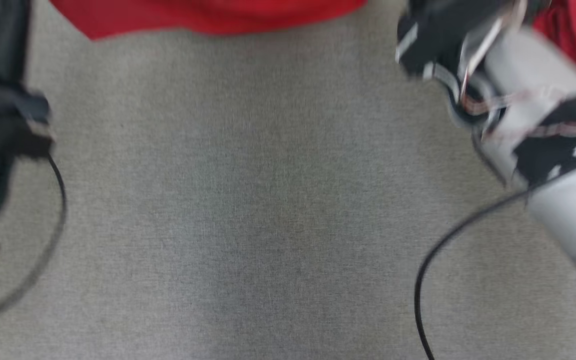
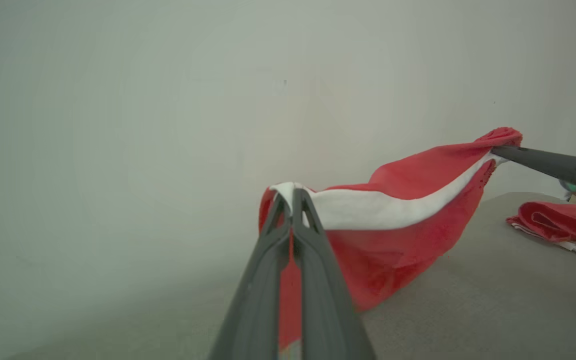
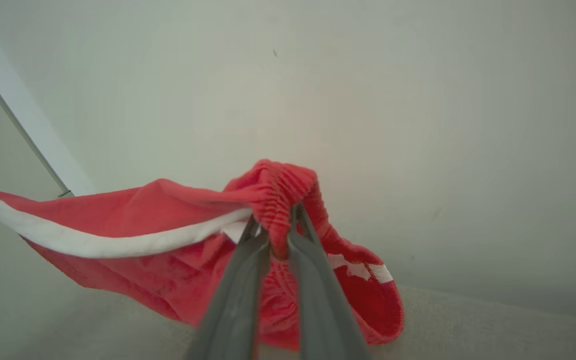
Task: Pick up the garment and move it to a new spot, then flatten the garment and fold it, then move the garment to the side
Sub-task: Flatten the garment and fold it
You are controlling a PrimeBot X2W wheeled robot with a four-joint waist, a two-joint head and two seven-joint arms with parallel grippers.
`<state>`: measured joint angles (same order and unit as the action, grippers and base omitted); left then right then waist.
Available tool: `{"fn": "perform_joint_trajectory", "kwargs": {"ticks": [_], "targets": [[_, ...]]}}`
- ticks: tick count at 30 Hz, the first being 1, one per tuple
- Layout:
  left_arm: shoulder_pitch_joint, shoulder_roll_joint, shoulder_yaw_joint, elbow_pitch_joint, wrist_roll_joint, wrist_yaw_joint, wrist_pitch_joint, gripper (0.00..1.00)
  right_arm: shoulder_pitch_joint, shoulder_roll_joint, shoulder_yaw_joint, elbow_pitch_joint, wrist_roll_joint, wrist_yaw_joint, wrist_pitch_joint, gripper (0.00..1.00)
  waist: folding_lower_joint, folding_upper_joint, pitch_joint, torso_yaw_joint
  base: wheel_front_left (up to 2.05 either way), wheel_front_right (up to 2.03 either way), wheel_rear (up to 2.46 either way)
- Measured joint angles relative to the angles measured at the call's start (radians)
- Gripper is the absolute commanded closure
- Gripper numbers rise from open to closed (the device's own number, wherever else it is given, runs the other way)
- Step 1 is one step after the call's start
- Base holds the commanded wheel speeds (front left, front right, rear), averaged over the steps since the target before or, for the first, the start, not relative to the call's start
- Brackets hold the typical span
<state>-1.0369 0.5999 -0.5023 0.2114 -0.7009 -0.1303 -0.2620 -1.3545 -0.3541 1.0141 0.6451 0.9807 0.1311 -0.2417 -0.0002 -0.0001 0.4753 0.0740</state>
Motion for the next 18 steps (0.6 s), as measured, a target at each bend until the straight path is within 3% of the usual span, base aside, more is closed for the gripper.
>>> {"fn": "perform_joint_trajectory", "kwargs": {"ticks": [18], "targets": [[0.653, -0.143, 0.204, -0.186, 0.044, 0.0, 0.0, 1.0, 0.654, -0.146, -0.105, -0.356, -0.041, 0.0, -0.02, 1.0, -0.0001, -0.0002, -0.226, -0.02, 0.0, 0.0, 0.0]]}}
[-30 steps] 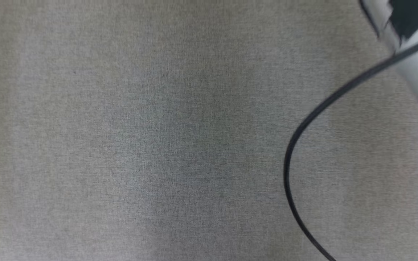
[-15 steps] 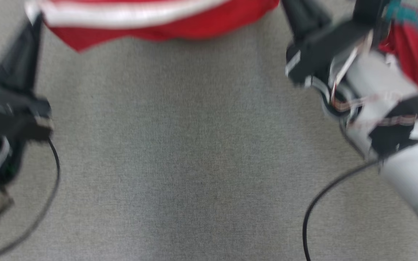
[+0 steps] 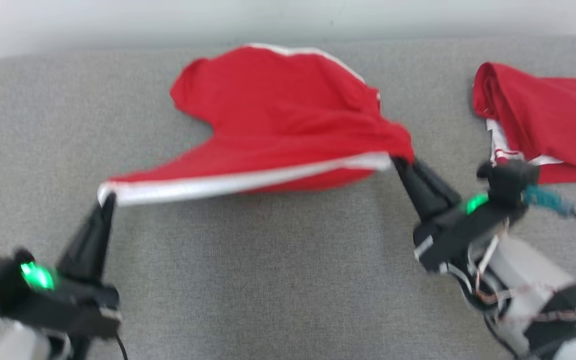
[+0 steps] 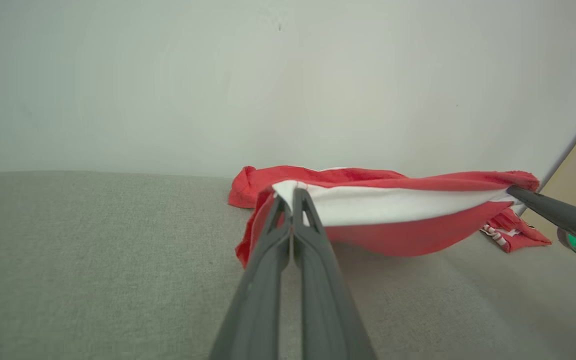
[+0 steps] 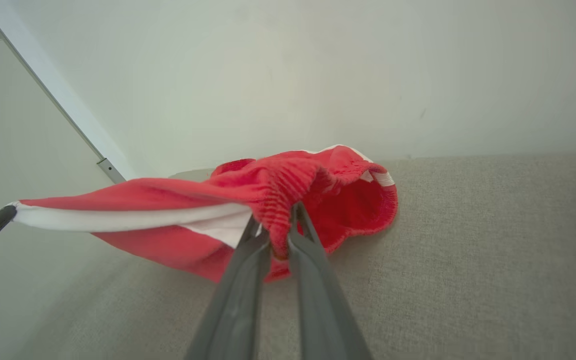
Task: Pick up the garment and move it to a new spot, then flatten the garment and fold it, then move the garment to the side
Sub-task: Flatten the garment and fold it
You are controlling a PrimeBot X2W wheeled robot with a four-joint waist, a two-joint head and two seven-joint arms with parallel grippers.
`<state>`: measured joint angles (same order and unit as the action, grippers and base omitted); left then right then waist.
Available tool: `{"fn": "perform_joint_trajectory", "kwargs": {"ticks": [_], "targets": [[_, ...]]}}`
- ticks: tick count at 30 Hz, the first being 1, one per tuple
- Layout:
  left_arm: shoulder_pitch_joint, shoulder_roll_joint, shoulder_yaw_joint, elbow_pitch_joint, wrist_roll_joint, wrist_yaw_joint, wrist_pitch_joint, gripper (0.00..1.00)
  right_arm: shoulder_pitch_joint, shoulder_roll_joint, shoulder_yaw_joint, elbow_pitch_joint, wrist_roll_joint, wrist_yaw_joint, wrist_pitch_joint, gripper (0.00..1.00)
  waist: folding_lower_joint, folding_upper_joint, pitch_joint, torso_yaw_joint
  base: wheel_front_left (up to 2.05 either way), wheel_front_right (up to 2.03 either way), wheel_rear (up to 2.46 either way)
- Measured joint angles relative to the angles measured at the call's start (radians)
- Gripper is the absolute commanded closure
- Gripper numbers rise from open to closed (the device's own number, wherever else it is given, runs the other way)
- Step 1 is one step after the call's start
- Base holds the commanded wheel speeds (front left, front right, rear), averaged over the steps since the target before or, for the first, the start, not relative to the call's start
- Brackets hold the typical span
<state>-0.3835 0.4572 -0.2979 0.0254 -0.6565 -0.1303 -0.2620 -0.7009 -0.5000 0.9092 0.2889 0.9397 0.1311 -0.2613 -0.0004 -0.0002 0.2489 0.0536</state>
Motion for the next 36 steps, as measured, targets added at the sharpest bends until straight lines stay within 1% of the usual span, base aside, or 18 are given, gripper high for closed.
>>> {"fn": "perform_joint_trajectory", "kwargs": {"ticks": [4, 7, 9, 11, 17, 23, 30, 36], "targets": [[0.122, -0.054, 0.03, -0.02, 0.018, 0.0, 0.0, 1.0, 0.121, -0.031, -0.007, -0.065, -0.014, 0.0, 0.006, 1.0, 0.0001, 0.0, -0.035, -0.002, 0.0, 0.0, 0.0], [0.201, -0.085, 0.031, -0.019, 0.044, 0.0, 0.0, 1.0, 0.203, -0.044, -0.028, -0.111, -0.015, 0.0, 0.014, 1.0, 0.0001, 0.0, -0.056, -0.002, 0.0, 0.0, 0.0], [0.243, -0.112, 0.052, -0.02, 0.06, 0.0, 0.0, 1.0, 0.253, -0.052, -0.041, -0.138, -0.022, 0.0, 0.025, 1.0, 0.0002, 0.0001, -0.069, -0.001, 0.0, 0.0, 0.0], [0.281, -0.122, 0.058, -0.021, 0.09, 0.0, 0.0, 1.0, 0.309, -0.057, -0.055, -0.164, -0.024, 0.0, 0.036, 1.0, 0.0002, 0.0, -0.082, 0.001, 0.0, 0.0, 0.0], [0.386, -0.17, 0.102, -0.012, 0.107, 0.0, 0.0, 1.0, 0.449, -0.062, -0.09, -0.23, -0.037, 0.0, 0.1, 1.0, 0.0002, 0.0, -0.12, 0.005, 0.0, 0.0, 0.0], [0.481, -0.193, 0.137, -0.007, 0.135, 0.0, 0.0, 1.0, 0.573, -0.069, -0.136, -0.291, -0.039, 0.0, 0.18, 1.0, 0.0002, 0.0001, -0.157, 0.003, 0.0, 0.0, 0.0], [0.528, -0.201, 0.154, 0.004, 0.146, 0.0, 0.0, 1.0, 0.703, -0.074, -0.19, -0.367, -0.026, 0.0, 0.307, 1.0, 0.0003, 0.0001, -0.165, 0.002, 0.0, 0.0, 0.0], [0.52, -0.2, 0.163, -0.013, 0.165, 0.0, 0.0, 1.0, 0.735, -0.048, -0.252, -0.427, -0.062, 0.0, 0.331, 1.0, 0.0004, 0.0002, -0.159, -0.011, 0.0, 0.0, 0.0]]}}
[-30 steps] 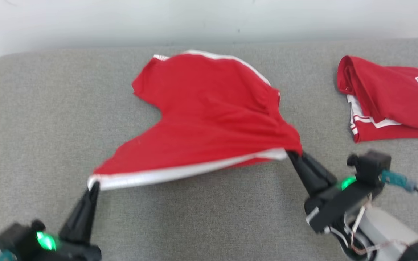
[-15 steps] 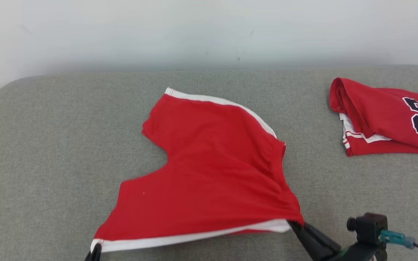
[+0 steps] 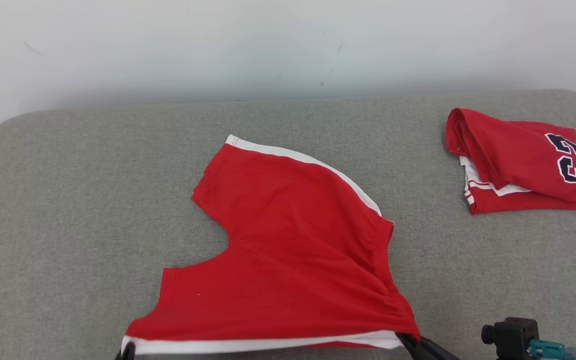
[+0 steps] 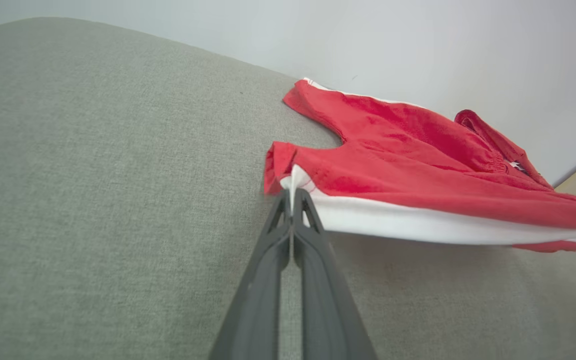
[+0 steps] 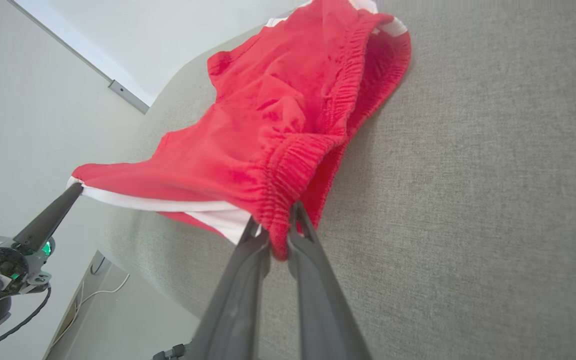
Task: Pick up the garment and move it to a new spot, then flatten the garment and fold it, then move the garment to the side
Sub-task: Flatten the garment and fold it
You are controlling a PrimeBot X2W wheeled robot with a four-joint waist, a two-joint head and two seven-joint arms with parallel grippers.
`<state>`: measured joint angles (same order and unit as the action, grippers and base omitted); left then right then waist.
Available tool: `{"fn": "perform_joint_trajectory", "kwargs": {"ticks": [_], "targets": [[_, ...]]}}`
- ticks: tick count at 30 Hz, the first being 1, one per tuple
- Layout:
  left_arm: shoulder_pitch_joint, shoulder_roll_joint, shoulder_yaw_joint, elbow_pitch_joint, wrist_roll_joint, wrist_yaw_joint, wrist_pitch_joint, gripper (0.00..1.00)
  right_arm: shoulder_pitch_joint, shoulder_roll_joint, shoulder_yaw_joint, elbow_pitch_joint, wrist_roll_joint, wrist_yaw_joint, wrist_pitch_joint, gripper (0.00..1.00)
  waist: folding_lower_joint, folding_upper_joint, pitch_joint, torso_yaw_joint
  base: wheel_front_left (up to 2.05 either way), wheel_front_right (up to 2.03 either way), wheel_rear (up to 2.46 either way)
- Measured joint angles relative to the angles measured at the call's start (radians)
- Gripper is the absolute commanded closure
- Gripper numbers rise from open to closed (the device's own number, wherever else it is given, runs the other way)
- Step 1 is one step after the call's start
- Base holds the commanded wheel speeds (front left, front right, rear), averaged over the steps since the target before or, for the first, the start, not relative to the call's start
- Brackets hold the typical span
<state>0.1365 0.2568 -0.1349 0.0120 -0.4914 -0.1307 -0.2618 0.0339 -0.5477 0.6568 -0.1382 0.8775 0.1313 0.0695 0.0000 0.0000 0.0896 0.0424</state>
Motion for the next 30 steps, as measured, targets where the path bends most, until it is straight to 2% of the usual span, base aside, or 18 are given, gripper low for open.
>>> {"fn": "perform_joint_trajectory", "kwargs": {"ticks": [7, 9, 14, 19, 25, 30], "targets": [[-0.176, 0.115, -0.052, -0.045, 0.023, 0.0, 0.0, 1.0, -0.049, 0.053, -0.025, -0.028, -0.012, 0.0, -0.003, 1.0, 0.0, 0.0, 0.013, -0.017, 0.0, 0.0, 0.0], [-0.232, 0.168, -0.071, -0.038, 0.019, 0.0, 0.001, 1.0, -0.075, 0.069, -0.028, -0.026, -0.006, 0.0, 0.002, 1.0, 0.0, 0.0, 0.019, -0.026, 0.0, 0.0, 0.0], [-0.4, 0.273, -0.116, -0.008, -0.036, 0.0, 0.033, 1.0, -0.174, 0.114, -0.03, 0.0, -0.017, 0.0, 0.005, 1.0, 0.0001, 0.0, 0.053, -0.056, 0.0, 0.0, 0.0], [-0.546, 0.374, -0.171, 0.055, -0.084, -0.001, 0.076, 1.0, -0.283, 0.19, -0.04, 0.079, -0.037, 0.0, -0.009, 1.0, 0.0002, 0.0001, 0.104, -0.099, 0.0, 0.0, 0.0], [-0.681, 0.44, -0.244, 0.128, -0.145, -0.001, 0.107, 1.0, -0.381, 0.258, -0.024, 0.167, -0.035, 0.0, -0.026, 1.0, 0.0002, 0.0001, 0.158, -0.146, 0.0, 0.0, 0.0], [-0.807, 0.489, -0.353, 0.209, -0.16, -0.001, 0.136, 1.0, -0.46, 0.305, -0.011, 0.254, -0.039, 0.0, -0.053, 1.0, 0.0002, 0.0001, 0.205, -0.196, 0.0, 0.0, 0.0]]}}
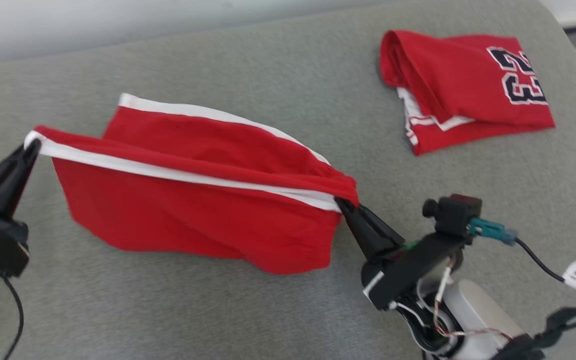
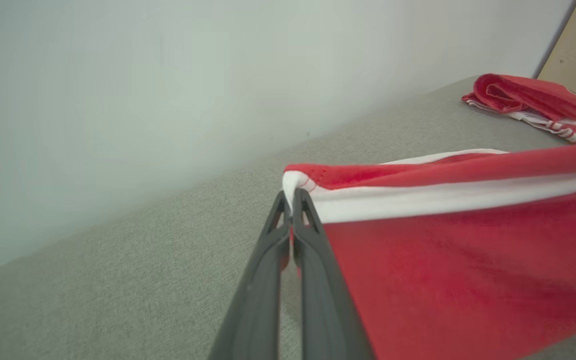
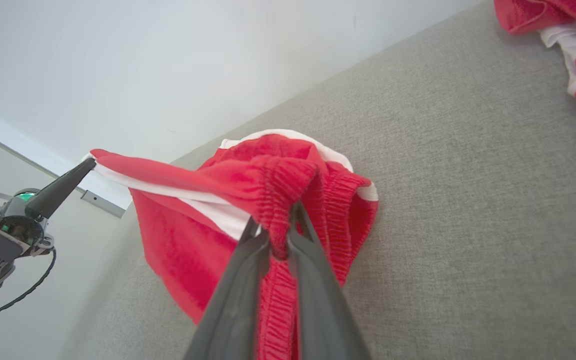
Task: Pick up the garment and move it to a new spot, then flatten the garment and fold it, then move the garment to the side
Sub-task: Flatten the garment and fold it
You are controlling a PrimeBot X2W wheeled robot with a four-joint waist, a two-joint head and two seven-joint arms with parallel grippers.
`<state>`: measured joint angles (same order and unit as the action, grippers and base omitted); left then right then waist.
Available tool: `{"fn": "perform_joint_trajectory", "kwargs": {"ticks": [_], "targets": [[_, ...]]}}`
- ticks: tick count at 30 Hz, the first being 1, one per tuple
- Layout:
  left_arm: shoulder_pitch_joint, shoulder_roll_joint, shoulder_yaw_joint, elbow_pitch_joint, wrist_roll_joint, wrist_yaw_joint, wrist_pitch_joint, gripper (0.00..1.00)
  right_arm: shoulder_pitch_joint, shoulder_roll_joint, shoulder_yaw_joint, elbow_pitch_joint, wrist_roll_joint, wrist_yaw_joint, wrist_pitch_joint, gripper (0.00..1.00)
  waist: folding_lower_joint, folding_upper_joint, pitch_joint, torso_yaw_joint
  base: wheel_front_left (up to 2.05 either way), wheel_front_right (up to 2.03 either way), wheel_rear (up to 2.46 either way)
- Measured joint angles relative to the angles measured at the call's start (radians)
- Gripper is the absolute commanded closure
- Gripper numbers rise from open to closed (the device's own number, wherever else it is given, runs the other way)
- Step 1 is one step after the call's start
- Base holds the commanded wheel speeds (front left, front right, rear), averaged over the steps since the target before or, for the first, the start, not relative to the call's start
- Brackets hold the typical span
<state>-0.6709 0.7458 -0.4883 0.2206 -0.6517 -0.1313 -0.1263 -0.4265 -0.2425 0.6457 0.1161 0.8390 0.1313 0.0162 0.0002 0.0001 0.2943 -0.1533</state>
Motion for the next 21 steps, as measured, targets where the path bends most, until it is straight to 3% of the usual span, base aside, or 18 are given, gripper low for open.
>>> {"fn": "perform_joint_trajectory", "kwargs": {"ticks": [9, 21], "targets": [[-0.208, 0.049, -0.193, 0.148, -0.061, 0.0, 0.02, 1.0, -0.107, 0.072, 0.024, 0.105, 0.004, 0.0, -0.028, 1.0, 0.0, 0.0, 0.058, -0.076, 0.0, 0.0, 0.0], [-0.413, 0.058, -0.411, 0.311, -0.135, 0.0, 0.039, 1.0, -0.212, 0.139, 0.044, 0.207, 0.006, 0.0, -0.069, 1.0, -0.0001, 0.0, 0.106, -0.137, 0.0, 0.0, 0.0]]}}
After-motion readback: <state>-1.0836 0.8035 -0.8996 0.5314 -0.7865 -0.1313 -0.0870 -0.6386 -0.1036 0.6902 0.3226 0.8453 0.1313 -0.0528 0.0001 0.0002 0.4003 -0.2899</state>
